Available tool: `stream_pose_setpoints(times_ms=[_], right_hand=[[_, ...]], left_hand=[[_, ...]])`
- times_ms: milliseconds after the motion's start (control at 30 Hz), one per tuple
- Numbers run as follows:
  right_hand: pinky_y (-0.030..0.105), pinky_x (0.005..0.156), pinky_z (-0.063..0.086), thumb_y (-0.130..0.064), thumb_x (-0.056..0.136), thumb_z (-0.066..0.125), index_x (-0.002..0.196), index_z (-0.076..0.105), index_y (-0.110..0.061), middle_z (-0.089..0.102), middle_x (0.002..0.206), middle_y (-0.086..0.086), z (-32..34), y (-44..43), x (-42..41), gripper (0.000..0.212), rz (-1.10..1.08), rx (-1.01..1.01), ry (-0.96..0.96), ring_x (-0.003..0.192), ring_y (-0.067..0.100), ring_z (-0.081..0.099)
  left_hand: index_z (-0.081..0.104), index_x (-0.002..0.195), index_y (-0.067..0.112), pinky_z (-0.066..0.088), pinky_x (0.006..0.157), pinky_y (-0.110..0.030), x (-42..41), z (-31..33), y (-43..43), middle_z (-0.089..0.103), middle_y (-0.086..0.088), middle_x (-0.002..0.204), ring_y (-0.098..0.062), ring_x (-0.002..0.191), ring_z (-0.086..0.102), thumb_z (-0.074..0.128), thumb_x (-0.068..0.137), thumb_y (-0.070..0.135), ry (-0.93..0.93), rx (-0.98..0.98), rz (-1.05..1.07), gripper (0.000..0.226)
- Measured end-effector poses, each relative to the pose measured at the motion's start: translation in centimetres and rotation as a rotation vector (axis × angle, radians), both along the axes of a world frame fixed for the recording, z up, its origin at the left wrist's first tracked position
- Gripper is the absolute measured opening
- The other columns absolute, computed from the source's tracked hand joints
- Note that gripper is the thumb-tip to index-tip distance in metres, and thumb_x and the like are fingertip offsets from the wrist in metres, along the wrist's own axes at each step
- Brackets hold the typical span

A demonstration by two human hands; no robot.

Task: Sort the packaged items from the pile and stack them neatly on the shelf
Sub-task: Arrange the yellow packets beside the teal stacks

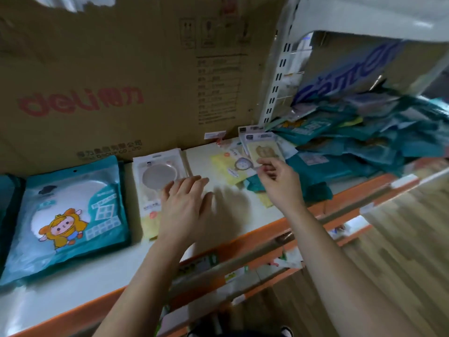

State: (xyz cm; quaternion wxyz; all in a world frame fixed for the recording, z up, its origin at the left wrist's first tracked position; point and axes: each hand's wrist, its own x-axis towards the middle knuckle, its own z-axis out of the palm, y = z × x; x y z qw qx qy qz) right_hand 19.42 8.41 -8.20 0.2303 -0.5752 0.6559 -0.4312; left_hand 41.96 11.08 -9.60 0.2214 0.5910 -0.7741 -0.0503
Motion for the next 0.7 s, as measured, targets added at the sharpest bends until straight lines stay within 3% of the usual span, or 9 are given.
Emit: stream_pose_setpoints(times_ms=[133, 300, 700], right_hand=[[0.001, 0.063, 0.039, -0.017, 0.096, 0.058, 0.114, 0.066, -0.016, 0.06, 0.083, -0.013, 0.4, 1.4, -5.9, 0.02, -0.08, -0.026, 0.058, 0.077, -0.013, 0.054], [0.0, 0.069, 0.039, -0.018, 0.094, 0.06, 0.115, 0.067, -0.016, 0.065, 0.096, -0.006, 1.2, 2.7, -14.1, 0.022, -0.097, -0.062, 0.082, 0.083, -0.009, 0.055], [-0.002, 0.073, 0.037, -0.018, 0.095, 0.061, 0.118, 0.066, -0.015, 0.062, 0.095, -0.009, 3.5, 3.2, -33.8, 0.024, -0.039, -0.098, 0.139, 0.084, -0.011, 0.053]], left_hand=[[0.063, 0.122, 0.018, 0.04, 0.101, -0.048, -6.0, 0.7, -0.4, 0.066, -0.003, 0.123, -0.028, 0.113, 0.06, 0.039, 0.097, 0.04, -0.013, -0.047, -0.106, 0.041], [0.061, 0.125, 0.019, 0.042, 0.099, -0.048, -15.0, 1.8, -0.4, 0.065, -0.003, 0.125, -0.028, 0.115, 0.059, 0.037, 0.096, 0.043, -0.012, -0.048, -0.155, 0.045], [0.06, 0.129, 0.017, 0.036, 0.1, -0.047, -35.3, 3.7, -1.1, 0.062, -0.004, 0.129, -0.031, 0.118, 0.055, 0.027, 0.095, 0.051, 0.081, -0.057, -0.186, 0.058]])
